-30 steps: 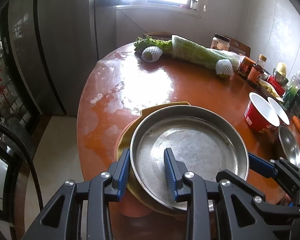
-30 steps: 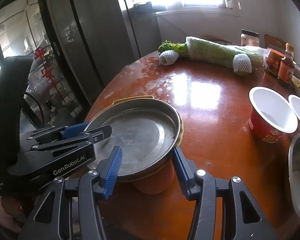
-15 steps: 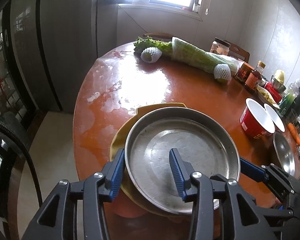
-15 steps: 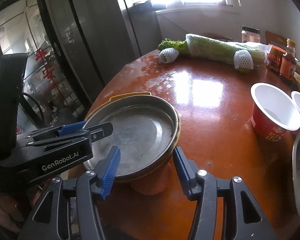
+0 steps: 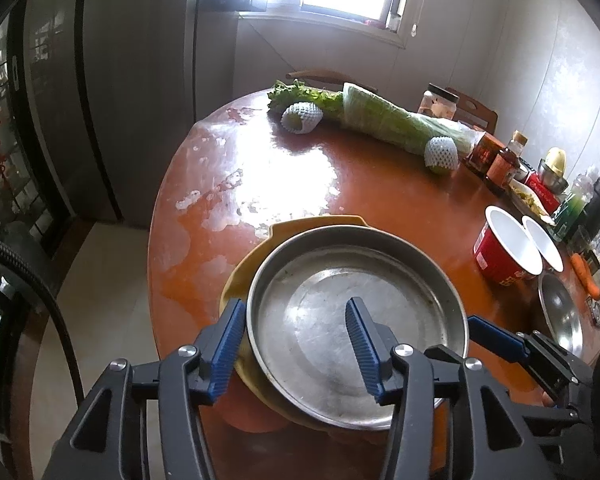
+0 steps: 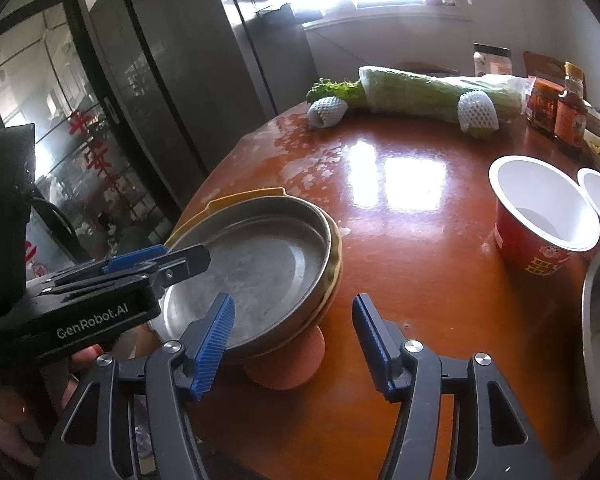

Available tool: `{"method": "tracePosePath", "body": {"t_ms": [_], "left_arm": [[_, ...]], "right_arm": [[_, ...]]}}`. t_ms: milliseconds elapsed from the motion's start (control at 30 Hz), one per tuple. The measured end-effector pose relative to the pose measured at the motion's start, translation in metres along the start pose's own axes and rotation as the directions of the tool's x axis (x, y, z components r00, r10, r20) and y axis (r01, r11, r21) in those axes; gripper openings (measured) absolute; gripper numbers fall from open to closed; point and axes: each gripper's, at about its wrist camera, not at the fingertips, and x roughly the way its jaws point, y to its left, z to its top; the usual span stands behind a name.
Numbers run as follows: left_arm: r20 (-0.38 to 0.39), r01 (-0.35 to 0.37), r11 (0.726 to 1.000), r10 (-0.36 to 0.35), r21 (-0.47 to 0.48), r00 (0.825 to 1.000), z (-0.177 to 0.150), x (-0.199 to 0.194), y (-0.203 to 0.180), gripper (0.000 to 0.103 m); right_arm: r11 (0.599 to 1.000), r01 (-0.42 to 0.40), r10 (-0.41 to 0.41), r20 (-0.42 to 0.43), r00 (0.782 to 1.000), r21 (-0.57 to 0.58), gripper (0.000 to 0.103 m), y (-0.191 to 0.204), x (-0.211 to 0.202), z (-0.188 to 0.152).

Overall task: Organize plates and bowls
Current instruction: 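Open the left gripper and withdraw it from the steel plate rim, then reach the left gripper to the large steel bowl and grasp its rim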

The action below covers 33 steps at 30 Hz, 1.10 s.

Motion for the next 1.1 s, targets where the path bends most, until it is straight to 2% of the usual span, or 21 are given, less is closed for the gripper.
{"method": "tracePosePath", "body": {"t_ms": [333,600,767,1100], "left_arm": [[0.031,-0.008,1.0,0.008,-0.005,0.999,0.004,-0.011,0.0,0.058],[0.071,-0.018,1.0,0.018,0.0,0.997,0.008,-0.029,-0.006,0.062],[0.105,-0.007,1.0,0.005,0.014,0.994,0.012,-0.046,-0.02,0.065],[0.151,0.027,0.997,-0.038,0.072,0.988,0.017,-0.074,-0.065,0.069]], "right_arm": [[1.0,0.014,-0.014,0.026,1.0,0.011,0.064,-0.008,-0.009,0.004],[0.999,0.044,-0.043,0.087,0.995,-0.007,0.064,-0.008,-0.032,0.009],[0.998,0.068,-0.066,0.144,0.987,-0.012,0.073,-0.011,-0.057,0.013],[0.994,0.108,-0.106,0.221,0.97,0.0,0.074,-0.03,-0.107,0.016]]}}
